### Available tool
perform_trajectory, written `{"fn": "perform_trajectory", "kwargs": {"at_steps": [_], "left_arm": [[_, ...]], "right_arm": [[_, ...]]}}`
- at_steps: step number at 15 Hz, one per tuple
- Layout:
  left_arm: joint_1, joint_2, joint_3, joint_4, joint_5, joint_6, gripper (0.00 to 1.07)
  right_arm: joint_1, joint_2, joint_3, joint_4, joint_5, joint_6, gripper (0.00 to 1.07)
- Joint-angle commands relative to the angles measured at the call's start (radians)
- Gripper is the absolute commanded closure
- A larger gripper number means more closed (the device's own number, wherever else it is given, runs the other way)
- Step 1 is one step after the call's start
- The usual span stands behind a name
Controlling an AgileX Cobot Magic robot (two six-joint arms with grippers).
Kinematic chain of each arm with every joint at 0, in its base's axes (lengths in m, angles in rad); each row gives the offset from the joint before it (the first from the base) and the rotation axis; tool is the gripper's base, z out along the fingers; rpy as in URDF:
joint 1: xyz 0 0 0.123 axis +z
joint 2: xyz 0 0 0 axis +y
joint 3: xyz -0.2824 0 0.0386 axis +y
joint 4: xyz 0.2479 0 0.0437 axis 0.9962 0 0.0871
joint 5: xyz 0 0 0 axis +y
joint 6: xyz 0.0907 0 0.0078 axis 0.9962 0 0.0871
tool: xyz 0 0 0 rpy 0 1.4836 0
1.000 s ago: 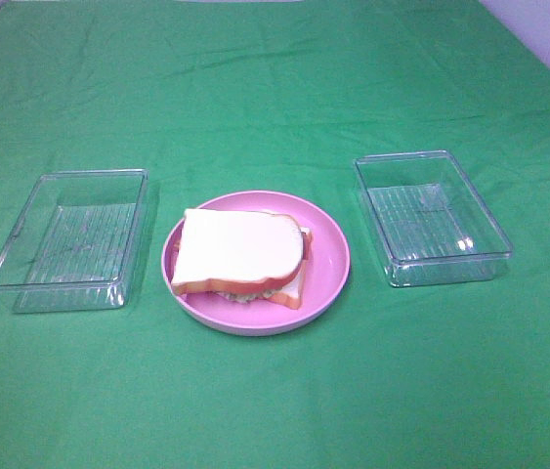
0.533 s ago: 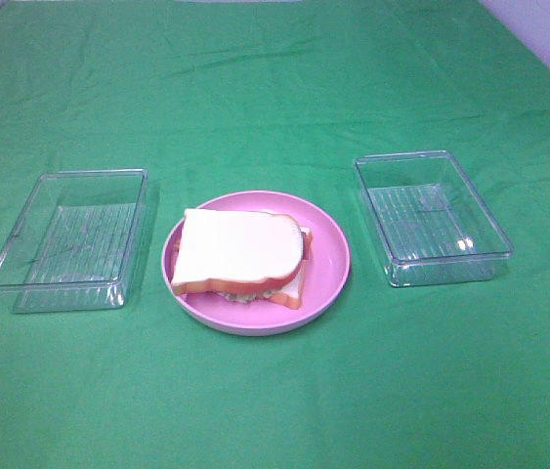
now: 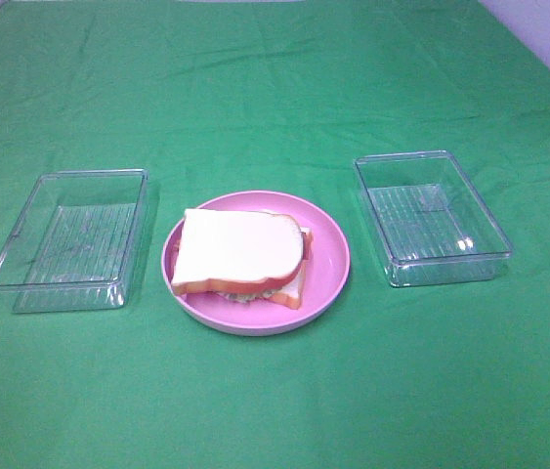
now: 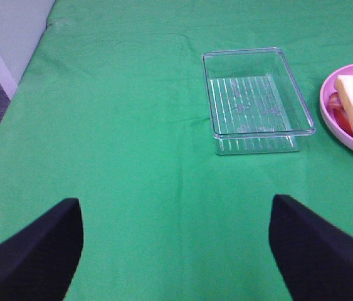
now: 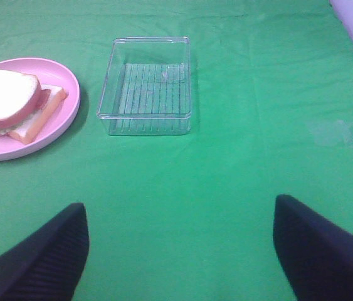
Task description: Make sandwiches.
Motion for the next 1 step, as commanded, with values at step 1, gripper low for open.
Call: {"fn": "perform_trajectory", "kwargs": {"at_steps": [1], "left_arm": [[0.002, -0.02, 0.002, -0.005, -0.01, 0.002, 0.28]], "right_arm": [[-0.006, -0.014, 0.004, 0.002, -0.012, 0.0, 0.31]]}}
